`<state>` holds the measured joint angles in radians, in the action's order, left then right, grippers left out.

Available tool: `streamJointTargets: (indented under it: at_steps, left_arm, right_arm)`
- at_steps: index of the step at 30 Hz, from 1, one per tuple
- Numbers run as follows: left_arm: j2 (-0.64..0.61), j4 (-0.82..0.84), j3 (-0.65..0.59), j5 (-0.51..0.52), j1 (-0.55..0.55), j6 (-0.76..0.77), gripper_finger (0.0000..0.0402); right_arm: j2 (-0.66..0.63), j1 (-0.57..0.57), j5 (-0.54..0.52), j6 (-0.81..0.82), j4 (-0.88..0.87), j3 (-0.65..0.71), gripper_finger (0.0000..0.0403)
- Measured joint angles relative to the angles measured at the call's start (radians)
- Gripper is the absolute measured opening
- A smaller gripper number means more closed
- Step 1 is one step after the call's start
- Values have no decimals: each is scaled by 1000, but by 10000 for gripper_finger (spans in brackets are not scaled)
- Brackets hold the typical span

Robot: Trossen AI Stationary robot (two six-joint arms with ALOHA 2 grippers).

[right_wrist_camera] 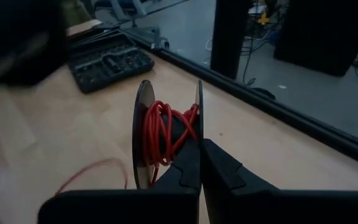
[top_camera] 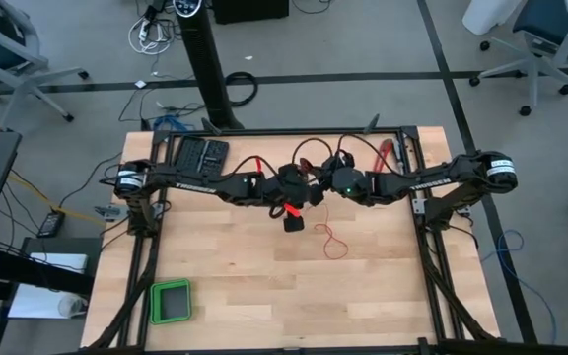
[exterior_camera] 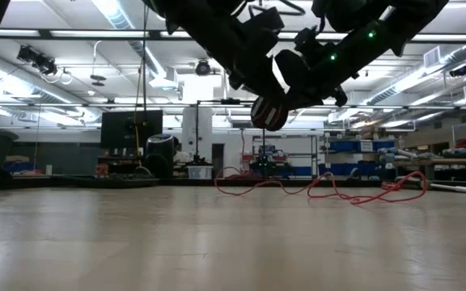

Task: Coil cords
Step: Coil the red wire onto the black spool

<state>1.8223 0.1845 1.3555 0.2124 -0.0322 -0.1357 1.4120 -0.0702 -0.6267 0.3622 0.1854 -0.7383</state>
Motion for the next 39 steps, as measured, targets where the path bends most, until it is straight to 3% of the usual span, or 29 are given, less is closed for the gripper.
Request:
streamJointTargets:
  at_steps: [7,22,33,39]
  left_arm:
    - [0,25,26,108,-2,-77,0]
    - [-27,45,25,137,-5,-82,0]
    - [-43,155,25,174,-13,-81,0]
    - [-45,225,25,162,-14,-69,2]
  right_arm:
    - [0,32,38,-17,-4,0,0]
    - [-1,44,99,-42,-95,0,0]
    - [-4,74,157,-142,-119,0,0]
    - [-71,95,163,-186,-191,1,2]
